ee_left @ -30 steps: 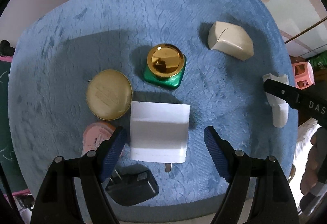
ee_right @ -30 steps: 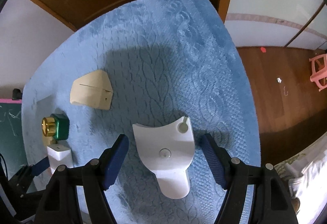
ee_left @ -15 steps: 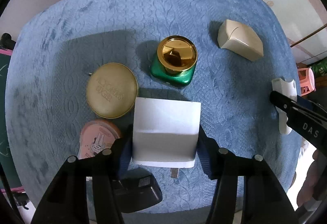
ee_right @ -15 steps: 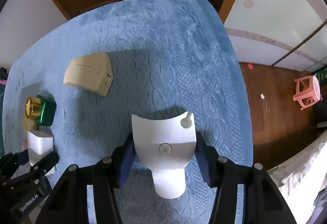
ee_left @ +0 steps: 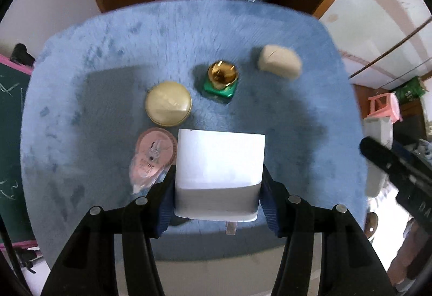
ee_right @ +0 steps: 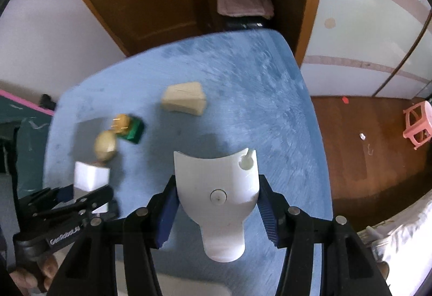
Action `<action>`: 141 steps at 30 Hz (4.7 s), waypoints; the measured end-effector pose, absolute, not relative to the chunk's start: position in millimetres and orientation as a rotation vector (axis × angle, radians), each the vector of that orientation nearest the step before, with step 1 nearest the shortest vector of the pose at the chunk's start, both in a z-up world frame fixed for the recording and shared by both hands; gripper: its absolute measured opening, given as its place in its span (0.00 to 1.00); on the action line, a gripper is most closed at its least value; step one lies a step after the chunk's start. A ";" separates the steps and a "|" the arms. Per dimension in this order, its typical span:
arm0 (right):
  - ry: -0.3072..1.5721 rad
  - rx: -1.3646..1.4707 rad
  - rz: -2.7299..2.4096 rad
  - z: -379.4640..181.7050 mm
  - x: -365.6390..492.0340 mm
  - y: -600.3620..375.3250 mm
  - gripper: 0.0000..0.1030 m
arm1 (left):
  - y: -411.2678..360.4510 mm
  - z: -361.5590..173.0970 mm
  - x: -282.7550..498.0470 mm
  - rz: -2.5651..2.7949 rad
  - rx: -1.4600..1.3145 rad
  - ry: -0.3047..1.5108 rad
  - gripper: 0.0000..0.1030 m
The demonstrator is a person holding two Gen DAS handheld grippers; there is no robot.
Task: Organize rigid objects
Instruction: 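Lower the white block into the tray with the left tool while the right tool places the holder, then move both tools back over the gold tin and green jar, then grasp the gold round tin with the left tool while the right tool grasps the green jar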
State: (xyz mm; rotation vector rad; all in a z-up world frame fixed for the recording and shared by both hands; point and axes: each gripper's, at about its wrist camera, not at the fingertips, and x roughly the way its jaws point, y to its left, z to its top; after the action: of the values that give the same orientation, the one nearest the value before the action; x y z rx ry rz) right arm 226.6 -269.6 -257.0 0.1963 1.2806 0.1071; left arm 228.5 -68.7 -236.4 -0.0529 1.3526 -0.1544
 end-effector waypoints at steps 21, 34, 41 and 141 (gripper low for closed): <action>1.133 0.136 0.344 -147.7 68.1 -212.9 0.54 | -50.0 -141.7 112.0 -0.203 0.026 1.211 0.57; 1.209 0.021 0.376 -198.6 12.6 -180.8 0.54 | -48.7 -205.0 56.8 -0.147 0.064 1.313 0.57; 1.290 -0.030 0.366 -235.6 1.3 -169.0 0.54 | -44.7 -234.2 47.1 -0.095 0.092 1.363 0.57; 1.331 0.433 0.156 -237.0 303.1 -185.1 0.70 | -45.1 -225.7 281.9 -0.409 0.227 1.186 0.80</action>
State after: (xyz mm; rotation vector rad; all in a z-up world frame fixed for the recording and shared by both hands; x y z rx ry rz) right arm 303.1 -185.1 -237.0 0.4334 1.3314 0.1561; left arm 281.9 -45.1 -225.7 0.2266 1.1864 -0.4094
